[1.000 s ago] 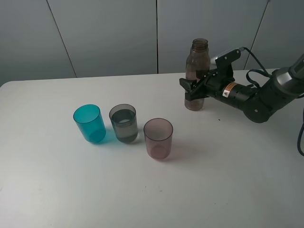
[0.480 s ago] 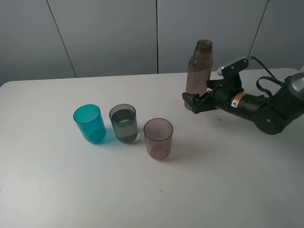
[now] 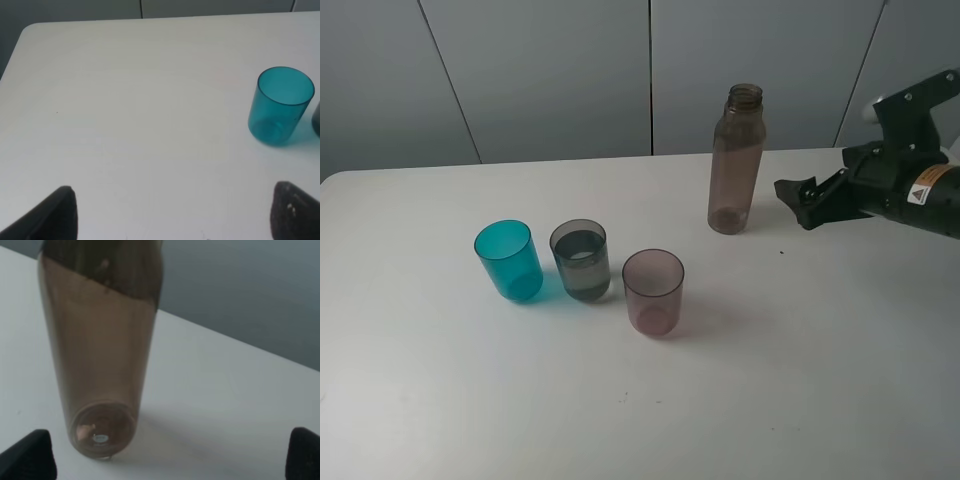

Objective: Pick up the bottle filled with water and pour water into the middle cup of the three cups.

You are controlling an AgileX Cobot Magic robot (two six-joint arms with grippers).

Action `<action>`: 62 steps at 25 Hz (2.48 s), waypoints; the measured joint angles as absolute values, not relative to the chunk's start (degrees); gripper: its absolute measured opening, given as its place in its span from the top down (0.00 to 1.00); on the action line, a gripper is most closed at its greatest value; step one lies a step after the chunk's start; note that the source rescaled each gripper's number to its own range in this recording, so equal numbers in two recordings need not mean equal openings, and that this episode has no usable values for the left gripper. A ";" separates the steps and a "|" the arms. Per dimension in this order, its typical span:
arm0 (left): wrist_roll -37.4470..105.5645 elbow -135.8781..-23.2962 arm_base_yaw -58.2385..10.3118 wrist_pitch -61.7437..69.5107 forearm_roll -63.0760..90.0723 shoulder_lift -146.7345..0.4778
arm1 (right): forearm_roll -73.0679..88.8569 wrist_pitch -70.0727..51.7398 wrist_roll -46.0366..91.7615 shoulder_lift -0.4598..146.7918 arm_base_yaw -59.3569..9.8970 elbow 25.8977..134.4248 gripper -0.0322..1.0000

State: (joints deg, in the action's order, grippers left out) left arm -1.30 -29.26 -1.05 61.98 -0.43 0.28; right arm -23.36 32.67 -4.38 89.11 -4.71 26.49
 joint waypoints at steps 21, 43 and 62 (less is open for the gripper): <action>-1.30 -29.26 -1.05 61.98 -0.43 0.28 | 7.90 -53.32 4.53 27.24 -14.82 37.34 0.00; -1.18 -29.26 -1.05 61.98 -0.53 0.28 | 4.89 -62.86 1.14 0.23 -14.82 29.43 0.00; -1.18 -29.26 -1.05 61.98 -0.53 0.28 | 3.90 -62.86 1.14 -0.02 2.05 29.43 0.00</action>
State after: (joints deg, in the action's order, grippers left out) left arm -1.18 -29.26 -1.05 61.98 -0.53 0.28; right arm 3.90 -62.86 1.14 -0.02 2.05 29.43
